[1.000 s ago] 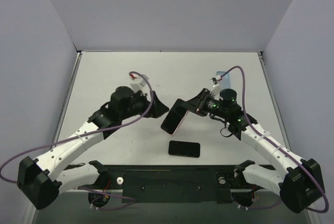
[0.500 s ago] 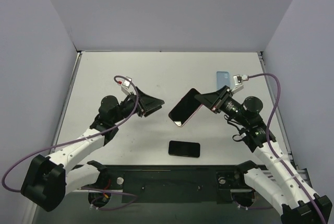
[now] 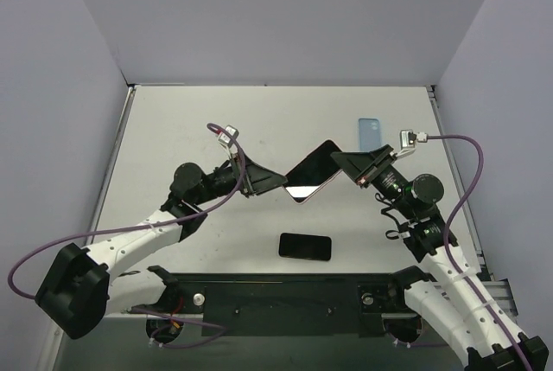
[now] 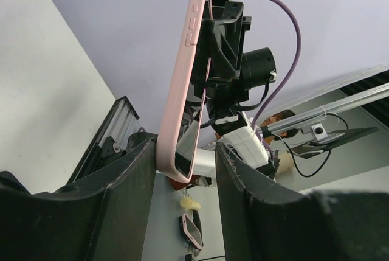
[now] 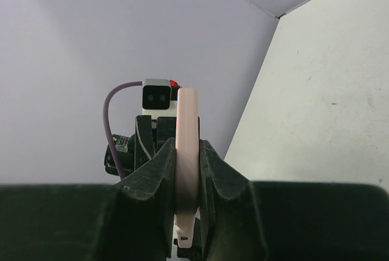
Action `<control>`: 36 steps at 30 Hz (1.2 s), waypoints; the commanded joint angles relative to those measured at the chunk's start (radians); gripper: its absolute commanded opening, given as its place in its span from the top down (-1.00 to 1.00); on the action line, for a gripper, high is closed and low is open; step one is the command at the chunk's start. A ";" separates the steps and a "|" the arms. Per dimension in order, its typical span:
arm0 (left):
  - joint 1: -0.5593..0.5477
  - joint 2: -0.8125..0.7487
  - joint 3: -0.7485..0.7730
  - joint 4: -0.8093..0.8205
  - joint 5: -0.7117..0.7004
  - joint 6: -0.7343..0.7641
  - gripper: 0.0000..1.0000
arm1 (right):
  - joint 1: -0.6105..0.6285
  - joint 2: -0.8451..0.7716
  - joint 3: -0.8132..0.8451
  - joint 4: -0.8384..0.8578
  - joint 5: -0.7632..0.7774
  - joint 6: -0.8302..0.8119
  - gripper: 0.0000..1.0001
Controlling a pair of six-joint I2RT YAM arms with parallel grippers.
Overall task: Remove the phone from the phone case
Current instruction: Adjust the phone.
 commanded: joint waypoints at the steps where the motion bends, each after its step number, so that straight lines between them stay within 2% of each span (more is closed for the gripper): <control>1: -0.010 0.013 0.044 0.164 0.029 -0.048 -0.04 | -0.012 -0.020 0.003 0.151 0.032 0.045 1.00; 3: -0.016 0.026 0.061 0.184 0.029 -0.056 -0.01 | -0.009 -0.009 0.003 0.171 0.012 0.057 1.00; 7: -0.033 0.066 0.108 0.201 0.047 -0.063 0.22 | -0.008 0.022 0.021 0.176 -0.043 0.060 1.00; 9: -0.046 0.088 0.130 0.214 0.062 -0.065 0.40 | -0.005 0.022 0.024 0.174 -0.048 0.062 1.00; 11: -0.054 0.103 0.141 0.234 0.072 -0.069 0.63 | -0.005 0.014 0.029 0.148 -0.046 0.046 1.00; 12: -0.053 0.106 0.142 0.241 0.070 -0.073 0.82 | -0.005 0.014 0.035 0.138 -0.049 0.039 1.00; 14: -0.051 0.106 0.138 0.260 0.059 -0.080 1.00 | -0.003 0.022 0.060 0.098 -0.072 0.019 0.96; 18: -0.053 0.097 0.152 0.267 0.047 -0.073 1.00 | 0.002 0.049 0.087 0.078 -0.149 -0.010 0.58; 24: -0.054 0.111 0.176 0.285 0.052 -0.083 1.00 | 0.008 0.062 0.093 0.082 -0.172 -0.027 0.30; 29: -0.054 0.122 0.164 0.328 0.055 -0.115 1.00 | 0.008 0.075 0.089 0.137 -0.168 0.002 0.42; 31: -0.054 0.120 0.161 0.330 0.055 -0.120 1.00 | 0.008 0.088 0.084 0.182 -0.178 0.029 0.60; 33: -0.050 0.116 0.167 0.317 0.062 -0.125 1.00 | 0.008 0.098 0.081 0.225 -0.195 0.049 1.00; 34: -0.047 0.111 0.173 0.284 0.075 -0.116 1.00 | 0.006 0.102 0.081 0.240 -0.203 0.061 1.00; 35: -0.036 0.106 0.176 0.262 0.075 -0.100 0.84 | 0.005 0.099 0.086 0.243 -0.206 0.062 1.00; 36: -0.030 0.087 0.176 0.207 0.073 -0.088 0.45 | 0.005 0.097 0.089 0.243 -0.209 0.062 1.00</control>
